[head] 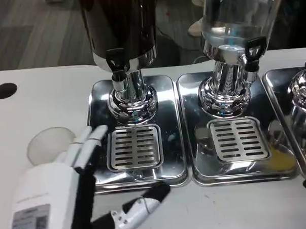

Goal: Grasp the cup under the faucet to collect the drink, then remove the cup.

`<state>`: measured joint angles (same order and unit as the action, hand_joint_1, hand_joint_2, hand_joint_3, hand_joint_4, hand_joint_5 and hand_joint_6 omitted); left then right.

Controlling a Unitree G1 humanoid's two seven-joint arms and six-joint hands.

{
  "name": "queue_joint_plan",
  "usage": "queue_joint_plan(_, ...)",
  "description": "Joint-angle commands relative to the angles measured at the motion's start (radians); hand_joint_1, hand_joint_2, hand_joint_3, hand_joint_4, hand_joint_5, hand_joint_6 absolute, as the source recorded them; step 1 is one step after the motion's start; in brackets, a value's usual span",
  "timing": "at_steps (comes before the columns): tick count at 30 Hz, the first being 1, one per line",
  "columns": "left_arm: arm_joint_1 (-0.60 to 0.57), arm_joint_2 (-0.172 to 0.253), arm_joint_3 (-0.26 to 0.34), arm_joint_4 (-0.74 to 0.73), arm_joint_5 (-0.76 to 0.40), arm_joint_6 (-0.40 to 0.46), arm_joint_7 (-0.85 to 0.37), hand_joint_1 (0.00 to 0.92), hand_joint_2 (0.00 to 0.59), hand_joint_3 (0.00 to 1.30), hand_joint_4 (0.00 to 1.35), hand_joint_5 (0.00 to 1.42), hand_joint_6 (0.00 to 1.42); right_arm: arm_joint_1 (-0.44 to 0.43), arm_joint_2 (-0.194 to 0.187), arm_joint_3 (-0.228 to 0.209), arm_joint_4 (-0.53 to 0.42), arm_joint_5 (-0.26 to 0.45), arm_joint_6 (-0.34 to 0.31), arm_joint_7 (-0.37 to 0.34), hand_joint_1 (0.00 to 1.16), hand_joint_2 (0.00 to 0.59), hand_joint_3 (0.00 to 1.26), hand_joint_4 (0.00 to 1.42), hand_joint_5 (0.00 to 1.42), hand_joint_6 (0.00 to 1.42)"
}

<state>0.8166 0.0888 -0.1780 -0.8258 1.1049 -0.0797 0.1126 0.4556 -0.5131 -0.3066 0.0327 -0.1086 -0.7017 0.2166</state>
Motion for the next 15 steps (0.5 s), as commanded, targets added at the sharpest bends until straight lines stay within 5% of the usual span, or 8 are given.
queue_joint_plan(1, -0.040, -0.009, 0.049, -0.003, -0.005, 0.056, -0.063, 0.010, 0.053, 0.21, 0.15, 0.33, 0.62, 0.005, 0.005, 0.002, 0.008, 0.010, -0.012, 0.003, 0.69, 0.258, 0.27, 0.21, 0.19, 0.10)
queue_joint_plan(15, -0.208, -0.031, 0.182, -0.008, 0.104, 0.262, -0.295, 0.021, 0.033, 0.16, 0.11, 0.28, 0.54, 0.001, 0.003, 0.008, 0.052, 0.018, -0.028, 0.006, 0.68, 0.253, 0.27, 0.21, 0.19, 0.10)
